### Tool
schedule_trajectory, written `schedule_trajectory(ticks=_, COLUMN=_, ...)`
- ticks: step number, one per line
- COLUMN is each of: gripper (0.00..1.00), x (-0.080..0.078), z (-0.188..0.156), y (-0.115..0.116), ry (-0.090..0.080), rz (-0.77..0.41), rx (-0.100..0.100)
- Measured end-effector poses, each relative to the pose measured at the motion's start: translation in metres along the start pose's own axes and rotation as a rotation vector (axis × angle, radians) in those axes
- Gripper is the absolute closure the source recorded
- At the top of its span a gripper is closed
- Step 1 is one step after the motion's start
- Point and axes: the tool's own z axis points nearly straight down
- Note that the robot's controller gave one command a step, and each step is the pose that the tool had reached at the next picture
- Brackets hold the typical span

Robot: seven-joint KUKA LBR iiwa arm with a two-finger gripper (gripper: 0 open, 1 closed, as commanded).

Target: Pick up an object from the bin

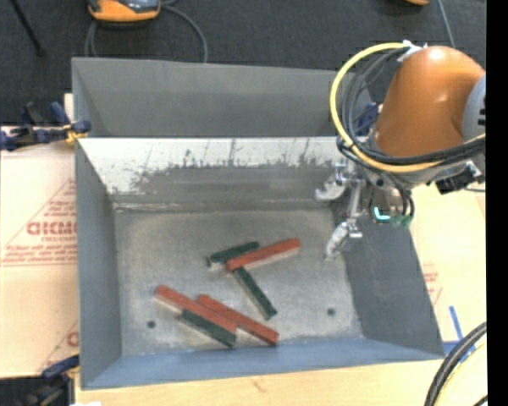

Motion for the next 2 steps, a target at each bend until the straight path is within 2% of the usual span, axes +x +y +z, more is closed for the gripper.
schedule_trajectory(ticks=1, gripper=0.0, x=-0.001, z=-0.005, y=0.0, ry=-0.008, rz=-0.002, rx=0.001)
schedule_trajectory(ticks=2, gripper=0.0, x=-0.009, z=0.039, y=0.011, ry=-0.014, rz=-0.072, rx=0.002)
